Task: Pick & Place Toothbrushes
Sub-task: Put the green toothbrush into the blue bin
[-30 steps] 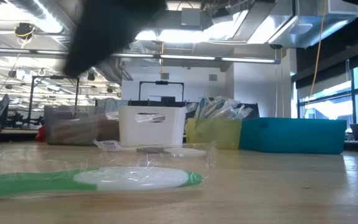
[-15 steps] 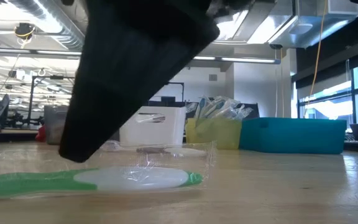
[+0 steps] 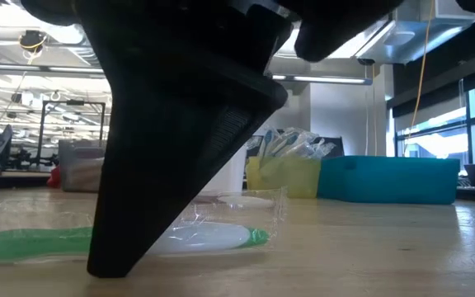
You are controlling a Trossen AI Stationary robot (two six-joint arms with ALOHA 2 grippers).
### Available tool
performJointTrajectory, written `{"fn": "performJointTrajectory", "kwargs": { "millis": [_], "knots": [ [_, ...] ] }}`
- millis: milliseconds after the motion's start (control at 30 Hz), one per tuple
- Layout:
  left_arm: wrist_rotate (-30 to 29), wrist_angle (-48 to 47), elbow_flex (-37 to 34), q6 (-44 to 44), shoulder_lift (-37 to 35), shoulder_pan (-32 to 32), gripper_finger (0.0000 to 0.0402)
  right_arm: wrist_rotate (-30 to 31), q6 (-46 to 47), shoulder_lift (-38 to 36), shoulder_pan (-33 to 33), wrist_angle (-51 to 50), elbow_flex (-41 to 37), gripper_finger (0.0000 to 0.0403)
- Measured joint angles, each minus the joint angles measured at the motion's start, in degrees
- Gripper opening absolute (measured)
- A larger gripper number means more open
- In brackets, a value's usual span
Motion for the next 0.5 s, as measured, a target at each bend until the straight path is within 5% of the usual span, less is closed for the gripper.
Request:
{"fn": "performJointTrajectory", "kwargs": {
  "millis": [167, 367, 500],
  "knots": [
    [-2.3, 0.2, 0.0, -1.6, 3.2, -2.7, 0.0116, 0.6, 1.8, 0.0, 0.1, 0.1, 0.0, 0.0147],
    [-7.0, 0.1, 0.0, -5.9, 6.9, -5.1, 0.0116, -2.0, 4.4, 0.0, 0.0, 0.1, -0.1, 0.0027],
    [-7.9, -1.7, 0.0, -6.4, 7.8, -5.5, 0.0116, -0.7, 8.0, 0.0, 0.9, -0.9, -0.1, 0.0024]
  ]
}}
